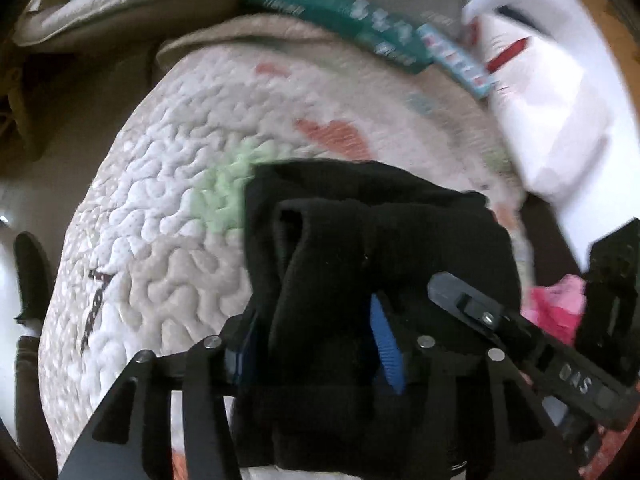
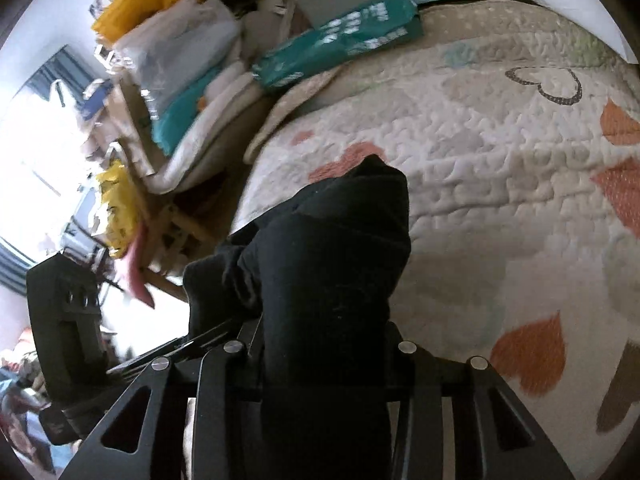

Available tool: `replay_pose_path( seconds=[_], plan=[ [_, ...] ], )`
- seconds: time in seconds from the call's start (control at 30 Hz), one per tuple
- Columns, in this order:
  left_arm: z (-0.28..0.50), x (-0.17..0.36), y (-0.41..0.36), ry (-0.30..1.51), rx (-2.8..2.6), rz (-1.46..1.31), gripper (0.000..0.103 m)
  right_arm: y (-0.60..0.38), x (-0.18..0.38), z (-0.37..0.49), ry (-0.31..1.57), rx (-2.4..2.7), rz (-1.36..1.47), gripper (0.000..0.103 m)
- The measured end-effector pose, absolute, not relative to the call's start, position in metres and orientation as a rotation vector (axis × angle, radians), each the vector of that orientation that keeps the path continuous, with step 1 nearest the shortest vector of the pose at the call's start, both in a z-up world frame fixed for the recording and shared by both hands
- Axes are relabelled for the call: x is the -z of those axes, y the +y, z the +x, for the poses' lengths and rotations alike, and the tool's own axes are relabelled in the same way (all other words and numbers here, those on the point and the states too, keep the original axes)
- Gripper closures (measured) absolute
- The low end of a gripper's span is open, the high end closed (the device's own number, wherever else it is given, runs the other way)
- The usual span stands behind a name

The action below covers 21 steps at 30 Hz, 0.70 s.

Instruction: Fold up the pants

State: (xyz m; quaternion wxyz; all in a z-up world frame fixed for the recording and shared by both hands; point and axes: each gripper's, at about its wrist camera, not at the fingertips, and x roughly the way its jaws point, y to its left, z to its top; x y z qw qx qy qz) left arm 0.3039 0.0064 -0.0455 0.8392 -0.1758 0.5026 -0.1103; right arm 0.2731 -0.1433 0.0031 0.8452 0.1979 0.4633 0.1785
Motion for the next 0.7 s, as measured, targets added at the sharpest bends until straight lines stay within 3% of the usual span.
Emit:
replay_pose_path(
  seconds=[0.07, 0.13, 0.17, 0.33, 0.5, 0.7],
  plan=[
    [0.309, 0.055, 0.01, 1.077, 0.246, -0.39, 0.046, -0.145, 0.016, 0.288, 1.032, -0.331, 0.379, 0.049],
    [0.307, 0.052, 0.014, 1.076, 0.279, -0.42, 0.046, -0.152, 0.033, 0.292, 1.065, -0.277, 0.358, 0.032],
    [0.304, 0.047, 0.016, 1.058, 0.285, -0.419, 0.046, -0.158, 0.035, 0.29, 1.055, -0.273, 0.374, 0.03],
    [0.314, 0.041, 0.023, 1.028, 0.225, -0.376, 0.046, -0.179, 0.021, 0.261, 0.989, -0.282, 0.365, 0.027],
    [0.331, 0.061, 0.034, 1.08, 0.168, -0.515, 0.039, -0.178, 0.026, 0.237, 0.975, -0.255, 0.306, 0.022],
    [0.298, 0.017, 0.032, 1.002, 0.113, -0.362, 0.039, -0.18, 0.011, 0.225, 0.946, -0.234, 0.323, 0.022]
  ],
)
